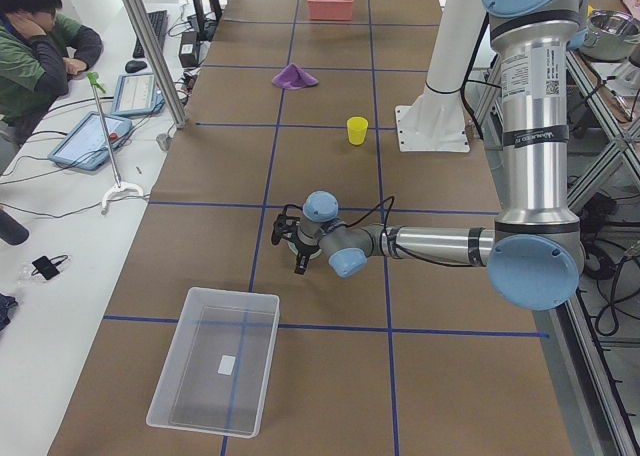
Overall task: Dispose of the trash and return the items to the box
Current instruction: 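Grasp the pale green bowl with the left gripper and lift it, then carry the bowl with the left gripper and drop it into the clear bin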
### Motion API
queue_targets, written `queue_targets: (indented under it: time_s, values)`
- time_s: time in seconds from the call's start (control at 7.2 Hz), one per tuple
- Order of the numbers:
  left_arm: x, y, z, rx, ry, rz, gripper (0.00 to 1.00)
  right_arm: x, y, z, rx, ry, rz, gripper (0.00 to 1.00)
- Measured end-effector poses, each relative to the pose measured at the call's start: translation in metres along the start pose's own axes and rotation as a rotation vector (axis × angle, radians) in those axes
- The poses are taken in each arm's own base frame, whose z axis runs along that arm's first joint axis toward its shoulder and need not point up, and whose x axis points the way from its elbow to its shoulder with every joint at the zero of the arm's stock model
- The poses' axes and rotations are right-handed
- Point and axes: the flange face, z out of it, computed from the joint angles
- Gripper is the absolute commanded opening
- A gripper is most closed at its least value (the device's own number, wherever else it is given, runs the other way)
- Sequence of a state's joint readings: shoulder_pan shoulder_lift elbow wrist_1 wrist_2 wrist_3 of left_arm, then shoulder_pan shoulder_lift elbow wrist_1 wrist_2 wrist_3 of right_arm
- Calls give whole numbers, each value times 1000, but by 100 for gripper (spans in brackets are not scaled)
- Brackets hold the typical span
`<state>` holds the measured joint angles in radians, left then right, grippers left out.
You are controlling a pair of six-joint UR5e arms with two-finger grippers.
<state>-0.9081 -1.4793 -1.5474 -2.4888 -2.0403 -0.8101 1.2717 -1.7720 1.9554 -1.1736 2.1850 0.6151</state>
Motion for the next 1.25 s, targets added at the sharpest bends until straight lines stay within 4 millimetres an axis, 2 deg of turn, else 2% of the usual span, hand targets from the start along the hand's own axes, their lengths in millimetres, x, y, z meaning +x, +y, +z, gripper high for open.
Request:
queue_targets:
  time_s: [0.42,0.56,0.69,0.83,1.11,1.25]
  values:
    - [16,-6,-5,2,41,16,0,0,0,1,2,5,-3,100]
    - [24,-7,-16,-13,81,19,0,0,1,1,2,6,-3,100]
    - [22,-16,-35,-11,120,7,0,0,1,2,0,6,-3,100]
    - [7,-31,-62,11,142,-27,0,-1,1,2,0,6,-3,100]
    - [-44,-58,-118,58,151,-125,0,-2,2,4,-4,4,-6,100]
    - [-67,-69,-138,76,126,-124,0,-3,2,4,-6,3,-8,100]
